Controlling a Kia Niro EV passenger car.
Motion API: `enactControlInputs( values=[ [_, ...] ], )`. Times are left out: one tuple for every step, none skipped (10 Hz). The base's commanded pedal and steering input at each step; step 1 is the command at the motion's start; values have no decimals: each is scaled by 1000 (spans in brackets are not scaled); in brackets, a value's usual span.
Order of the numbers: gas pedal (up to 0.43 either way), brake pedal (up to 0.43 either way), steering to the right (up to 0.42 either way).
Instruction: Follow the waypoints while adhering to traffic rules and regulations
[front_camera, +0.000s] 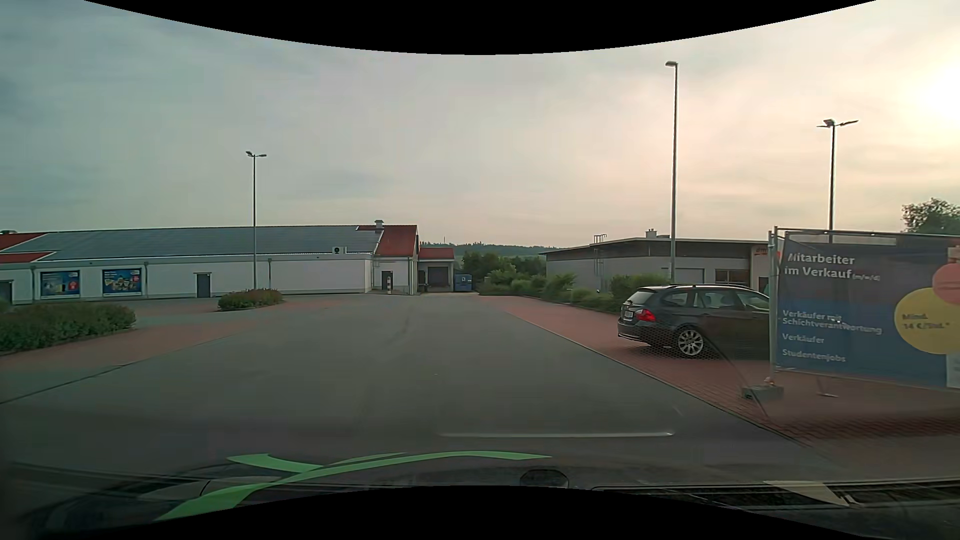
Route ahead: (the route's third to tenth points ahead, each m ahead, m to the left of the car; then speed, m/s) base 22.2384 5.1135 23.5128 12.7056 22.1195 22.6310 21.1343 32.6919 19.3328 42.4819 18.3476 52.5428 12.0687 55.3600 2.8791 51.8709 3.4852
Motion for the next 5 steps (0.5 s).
enactControlInputs(
  values=[
    [0, 79, -76],
    [0, 79, -61],
    [0, 79, -52],
    [0, 85, -43],
    [0, 85, -41]
  ],
)
